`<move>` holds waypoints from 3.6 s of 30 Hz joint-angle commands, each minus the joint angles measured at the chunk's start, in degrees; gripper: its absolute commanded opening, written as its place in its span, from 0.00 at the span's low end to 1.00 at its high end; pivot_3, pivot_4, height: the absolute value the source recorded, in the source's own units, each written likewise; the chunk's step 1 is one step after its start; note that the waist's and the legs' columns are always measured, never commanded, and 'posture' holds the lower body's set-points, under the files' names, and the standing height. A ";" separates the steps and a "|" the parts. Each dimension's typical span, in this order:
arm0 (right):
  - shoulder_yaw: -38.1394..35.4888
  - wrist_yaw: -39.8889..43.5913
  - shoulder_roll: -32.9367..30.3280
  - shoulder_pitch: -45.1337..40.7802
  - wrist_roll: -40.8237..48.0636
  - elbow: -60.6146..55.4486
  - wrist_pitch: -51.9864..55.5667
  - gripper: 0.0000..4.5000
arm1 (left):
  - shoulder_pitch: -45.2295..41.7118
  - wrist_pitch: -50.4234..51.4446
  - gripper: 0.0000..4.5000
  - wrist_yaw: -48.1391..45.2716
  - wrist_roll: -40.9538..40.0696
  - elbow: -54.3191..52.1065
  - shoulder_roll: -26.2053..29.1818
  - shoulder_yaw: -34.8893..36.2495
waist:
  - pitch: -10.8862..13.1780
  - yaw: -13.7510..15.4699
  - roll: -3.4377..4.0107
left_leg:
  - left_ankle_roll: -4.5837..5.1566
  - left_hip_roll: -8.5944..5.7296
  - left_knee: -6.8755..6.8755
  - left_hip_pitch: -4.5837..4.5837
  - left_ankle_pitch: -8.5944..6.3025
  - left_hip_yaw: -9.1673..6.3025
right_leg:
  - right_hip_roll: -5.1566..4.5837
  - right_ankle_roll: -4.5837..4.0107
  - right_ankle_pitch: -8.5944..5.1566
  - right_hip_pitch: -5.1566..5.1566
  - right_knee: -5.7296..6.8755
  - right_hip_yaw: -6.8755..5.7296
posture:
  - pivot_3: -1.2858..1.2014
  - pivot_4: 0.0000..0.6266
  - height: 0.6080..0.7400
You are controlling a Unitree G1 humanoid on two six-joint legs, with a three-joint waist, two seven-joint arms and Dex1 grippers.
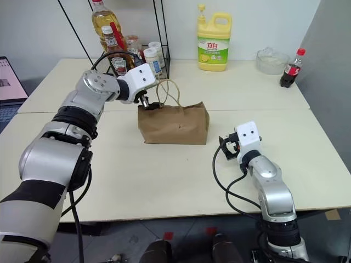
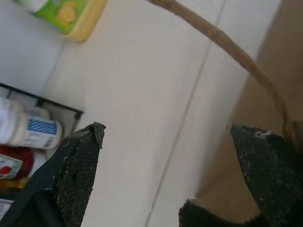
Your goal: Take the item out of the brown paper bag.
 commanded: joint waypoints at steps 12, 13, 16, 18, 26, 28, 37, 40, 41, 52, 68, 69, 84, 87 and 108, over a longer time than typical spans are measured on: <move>-2.58 0.62 -1.60 -3.09 2.52 6.72 -5.76 0.99 | 27.69 28.32 1.00 -22.78 -10.64 -55.14 14.08 4.22 | -0.01 -0.89 0.02 | -0.09 0.05 0.04 0.03 0.06 -0.06 | 0.00 -0.01 0.00 0.01 0.16 -0.01 | 0.52 0.24 1.00; -2.79 0.76 -1.99 -3.41 2.60 7.69 -6.29 0.99 | 32.15 32.13 1.00 -22.43 -12.03 -61.16 14.97 4.88 | -0.02 -1.13 0.04 | -0.11 0.06 0.04 0.04 0.07 -0.05 | 0.00 -0.02 -0.01 0.01 0.16 0.00 | 0.52 0.24 1.00; -3.09 0.99 -2.63 -3.83 2.83 9.10 -7.23 0.99 | 42.19 40.85 1.00 -20.67 -15.11 -74.55 16.73 6.51 | -0.03 -1.31 0.05 | -0.11 0.05 0.03 0.16 0.07 -0.04 | -0.02 -0.06 -0.03 0.10 0.21 0.01 | 0.52 0.24 1.00; -3.25 1.02 -2.90 -3.89 2.94 9.44 -7.56 0.99 | 46.78 45.33 1.00 -19.22 -16.79 -80.92 17.32 7.11 | -0.03 -1.03 0.04 | 0.01 0.04 0.07 0.19 0.01 -0.07 | -0.02 -0.05 -0.04 0.14 0.30 -0.01 | 0.52 0.24 1.00; -3.53 0.71 -2.78 -2.77 3.00 8.85 -7.43 0.99 | 55.20 50.90 1.00 -13.85 -19.98 -90.29 18.96 7.85 | -0.02 -0.17 0.02 | 0.10 0.01 0.15 0.24 0.06 -0.05 | -0.02 0.03 -0.09 0.15 0.44 0.02 | 0.52 0.24 1.00; -3.44 0.77 -2.77 -2.36 3.09 8.58 -7.42 0.99 | 54.29 47.99 1.00 -13.30 -19.17 -87.82 19.88 7.39 | -0.02 -0.09 0.03 | 0.10 0.01 0.14 0.24 0.06 -0.05 | -0.02 0.03 -0.10 0.14 0.44 0.02 | 0.52 0.24 1.00; -2.25 13.75 -9.17 -0.07 9.48 3.56 -6.42 0.99 | 49.08 19.64 1.00 -24.20 -24.83 -78.22 22.70 11.16 | -0.02 0.17 0.03 | 0.10 0.00 0.11 0.23 0.05 0.00 | -0.02 0.00 -0.12 0.08 0.43 0.04 | 0.52 0.24 1.00; -0.74 21.00 -14.60 1.00 12.00 1.68 -6.36 0.99 | 47.91 11.67 1.00 -27.13 -24.93 -75.12 22.56 10.05 | -0.02 0.19 0.03 | 0.11 0.00 0.11 0.24 0.05 0.01 | -0.02 -0.01 -0.13 0.11 0.40 0.04 | 0.52 0.24 1.00; -0.34 23.67 -16.63 1.27 12.81 1.09 -6.46 0.99 | 47.66 8.81 1.00 -28.27 -24.90 -74.16 22.43 9.65 | -0.02 0.18 0.03 | 0.11 0.01 0.12 0.24 0.05 0.01 | -0.02 -0.01 -0.13 0.11 0.39 0.04 | 0.52 0.24 1.00; 5.29 44.26 -31.91 4.54 17.17 -4.79 -10.57 0.99 | 51.43 -14.82 1.00 -31.34 -22.16 -69.83 17.92 3.57 | -0.01 0.25 0.01 | 0.12 0.02 0.15 0.27 0.04 0.02 | -0.01 0.01 -0.14 0.14 0.38 0.07 | 0.52 0.24 1.00; 14.61 48.17 -34.30 3.70 7.94 -4.07 -23.66 1.00 | 51.78 -16.97 0.52 -24.74 -19.98 -63.89 12.15 0.65 | -0.01 0.30 -0.01 | 0.12 0.01 0.19 0.37 0.04 0.01 | -0.01 0.02 -0.14 0.25 0.38 0.07 | 0.52 0.24 1.00; 14.95 48.46 -34.35 3.94 7.31 -4.05 -25.04 1.00 | 51.91 -14.02 0.46 -24.02 -20.74 -64.42 11.82 1.07 | -0.01 0.29 -0.01 | 0.12 0.01 0.19 0.37 0.04 0.00 | -0.01 0.02 -0.14 0.26 0.39 0.07 | 0.52 0.24 1.00; 21.66 43.05 -26.92 -0.63 -7.38 6.63 -52.13 1.00 | 46.37 37.36 0.00 -5.81 -34.56 -72.21 4.54 8.45 | 0.00 0.40 -0.01 | 0.12 -0.01 0.25 0.54 0.05 -0.24 | -0.01 0.06 -0.16 0.62 0.33 -0.12 | 0.52 0.24 1.00; 22.90 39.18 -24.73 -1.90 -11.94 11.60 -62.13 1.00 | 44.41 41.72 0.00 -2.35 -34.85 -71.49 2.75 9.48 | -0.01 0.46 -0.01 | 0.11 -0.02 0.27 0.55 0.05 -0.40 | -0.02 0.06 -0.16 0.78 0.25 -0.27 | 0.52 0.24 1.00; 28.11 20.65 -11.33 -10.95 -26.46 31.69 -82.39 0.71 | 41.58 48.16 0.00 1.98 -36.67 -70.72 -0.26 11.28 | -0.01 0.67 -0.01 | -0.06 -0.08 0.25 0.67 0.14 -0.97 | -0.18 0.00 -0.18 1.23 0.07 -0.92 | 0.52 0.24 1.00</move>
